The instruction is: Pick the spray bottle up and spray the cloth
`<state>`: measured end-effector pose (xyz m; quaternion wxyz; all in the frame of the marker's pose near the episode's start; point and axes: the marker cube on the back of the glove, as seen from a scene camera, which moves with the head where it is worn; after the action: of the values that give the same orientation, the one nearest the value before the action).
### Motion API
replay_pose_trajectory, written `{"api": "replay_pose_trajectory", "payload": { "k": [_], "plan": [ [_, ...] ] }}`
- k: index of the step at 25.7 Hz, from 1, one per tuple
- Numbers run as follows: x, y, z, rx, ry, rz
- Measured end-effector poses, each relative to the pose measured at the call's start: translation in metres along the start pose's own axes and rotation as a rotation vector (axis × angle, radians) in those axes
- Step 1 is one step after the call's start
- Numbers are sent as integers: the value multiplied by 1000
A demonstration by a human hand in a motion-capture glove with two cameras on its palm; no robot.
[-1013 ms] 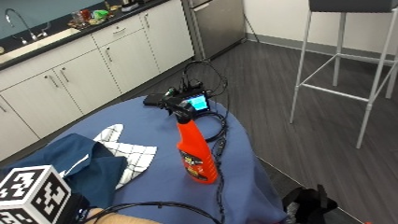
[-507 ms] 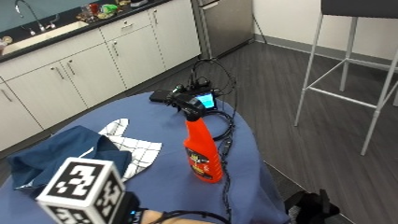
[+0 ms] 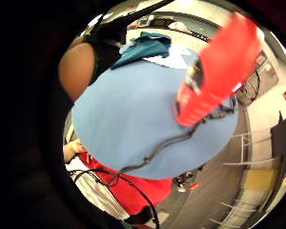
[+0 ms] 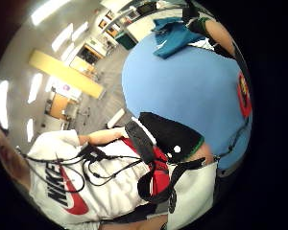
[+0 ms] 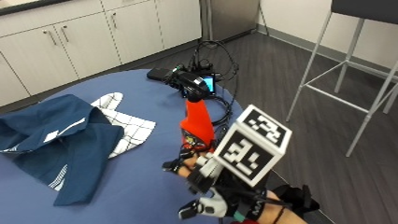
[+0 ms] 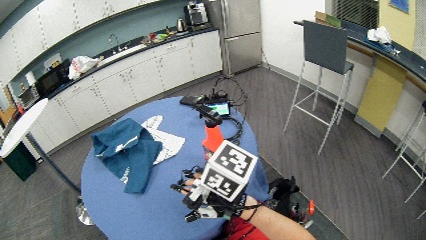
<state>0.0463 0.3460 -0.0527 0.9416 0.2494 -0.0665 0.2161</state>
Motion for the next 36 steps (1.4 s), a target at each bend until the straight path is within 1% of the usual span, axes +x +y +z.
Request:
{"api": "replay_pose_trajectory", "payload": {
  "k": [4,8,12,17,22,30,36],
  "plan": [
    [47,14,-27,122,-203,120],
    [83,20,-35,169,-431,254],
    [115,16,-32,207,-559,352],
    [148,4,-20,230,-739,379],
    [168,-9,-1,145,-875,394],
    [182,-36,29,10,-983,375],
    [173,-49,45,-35,-1001,340]
  ]
}}
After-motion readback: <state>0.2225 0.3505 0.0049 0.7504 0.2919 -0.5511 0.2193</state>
